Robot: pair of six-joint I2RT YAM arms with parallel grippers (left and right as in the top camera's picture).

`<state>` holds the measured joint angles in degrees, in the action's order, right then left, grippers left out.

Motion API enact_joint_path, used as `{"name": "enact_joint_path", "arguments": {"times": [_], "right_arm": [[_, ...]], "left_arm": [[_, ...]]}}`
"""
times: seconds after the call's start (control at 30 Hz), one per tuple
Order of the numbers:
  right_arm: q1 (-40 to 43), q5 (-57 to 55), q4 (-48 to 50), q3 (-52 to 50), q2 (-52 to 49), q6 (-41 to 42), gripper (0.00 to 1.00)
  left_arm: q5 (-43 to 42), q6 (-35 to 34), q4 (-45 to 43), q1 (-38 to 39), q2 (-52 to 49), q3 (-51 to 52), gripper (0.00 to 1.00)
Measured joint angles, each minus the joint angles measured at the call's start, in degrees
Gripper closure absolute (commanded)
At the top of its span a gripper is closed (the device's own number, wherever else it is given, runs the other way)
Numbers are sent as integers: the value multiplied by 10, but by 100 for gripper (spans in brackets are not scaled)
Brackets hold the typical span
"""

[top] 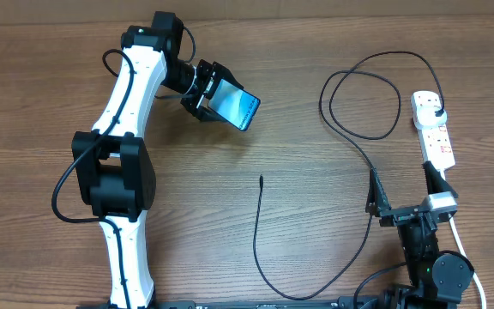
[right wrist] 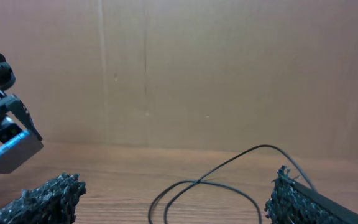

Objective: Plug charger to phone and switch on socket

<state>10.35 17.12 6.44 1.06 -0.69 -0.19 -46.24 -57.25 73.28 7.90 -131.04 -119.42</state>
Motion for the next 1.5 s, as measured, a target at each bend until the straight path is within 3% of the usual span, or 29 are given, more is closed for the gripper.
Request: {"name": "enact_joint_path", "arguments": {"times": [0.4, 0.77, 1.13, 1.3, 1.5], "right_arm": [[0, 0, 0, 49, -29, 139, 0], [0, 28, -97, 247, -233, 159, 0], [0, 254, -221, 480, -532, 186, 0], [0, 365, -226, 510, -636, 206, 0], [0, 418, -227, 510, -675, 212, 0]], "left_arm": [[11, -3, -2, 0, 0, 0, 96], [12, -9, -2, 0, 0, 0, 96], [13, -11, -2, 0, 0, 0, 96], [13, -11, -2, 0, 0, 0, 96], [13, -11, -2, 0, 0, 0, 96]]}}
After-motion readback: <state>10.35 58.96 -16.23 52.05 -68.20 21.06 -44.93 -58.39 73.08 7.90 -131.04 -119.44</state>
